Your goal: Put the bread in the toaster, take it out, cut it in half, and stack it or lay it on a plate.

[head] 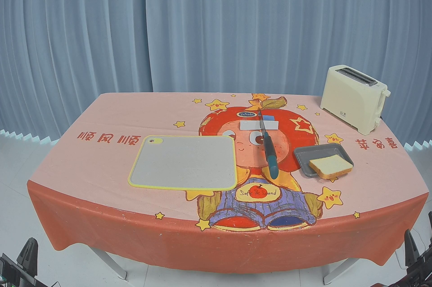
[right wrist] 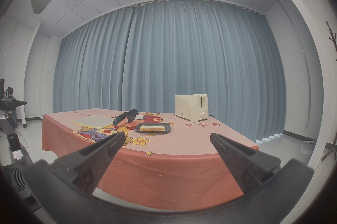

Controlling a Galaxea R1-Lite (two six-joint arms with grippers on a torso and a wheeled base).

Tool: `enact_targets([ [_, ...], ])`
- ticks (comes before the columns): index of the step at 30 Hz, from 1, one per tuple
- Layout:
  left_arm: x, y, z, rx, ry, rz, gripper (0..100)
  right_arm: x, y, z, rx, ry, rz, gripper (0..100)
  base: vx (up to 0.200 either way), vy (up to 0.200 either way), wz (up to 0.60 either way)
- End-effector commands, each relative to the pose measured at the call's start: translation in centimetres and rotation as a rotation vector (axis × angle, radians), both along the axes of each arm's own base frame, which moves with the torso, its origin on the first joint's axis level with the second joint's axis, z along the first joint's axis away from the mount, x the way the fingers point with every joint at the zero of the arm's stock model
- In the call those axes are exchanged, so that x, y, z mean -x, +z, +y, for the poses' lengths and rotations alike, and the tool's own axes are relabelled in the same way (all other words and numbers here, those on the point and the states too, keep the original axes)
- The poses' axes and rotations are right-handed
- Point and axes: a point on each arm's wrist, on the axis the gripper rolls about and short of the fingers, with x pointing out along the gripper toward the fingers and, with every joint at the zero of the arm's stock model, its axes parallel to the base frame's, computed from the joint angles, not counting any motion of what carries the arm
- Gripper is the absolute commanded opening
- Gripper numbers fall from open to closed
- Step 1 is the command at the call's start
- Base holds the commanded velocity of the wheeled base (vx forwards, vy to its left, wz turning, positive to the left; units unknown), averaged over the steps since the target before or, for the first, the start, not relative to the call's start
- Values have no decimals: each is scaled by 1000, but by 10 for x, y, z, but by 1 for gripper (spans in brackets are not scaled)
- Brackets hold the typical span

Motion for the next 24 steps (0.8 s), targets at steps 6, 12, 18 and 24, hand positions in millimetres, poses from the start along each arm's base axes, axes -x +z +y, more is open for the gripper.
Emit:
enact_targets([
  [6,-1,-5,0,0,1,19,0,0,-5,0,-2,-7,0,100,0,0,0],
  [12,-1,-5,0,0,1,19,0,0,-5,0,-1,-20,0,100,0,0,0],
  [18,-1,-5,0,0,0,19,0,0,-5,-1,1,-23,0,100,0,0,0],
  [24,-1,-5,0,0,1,19,0,0,-5,-1,2,-34,0,100,0,0,0],
])
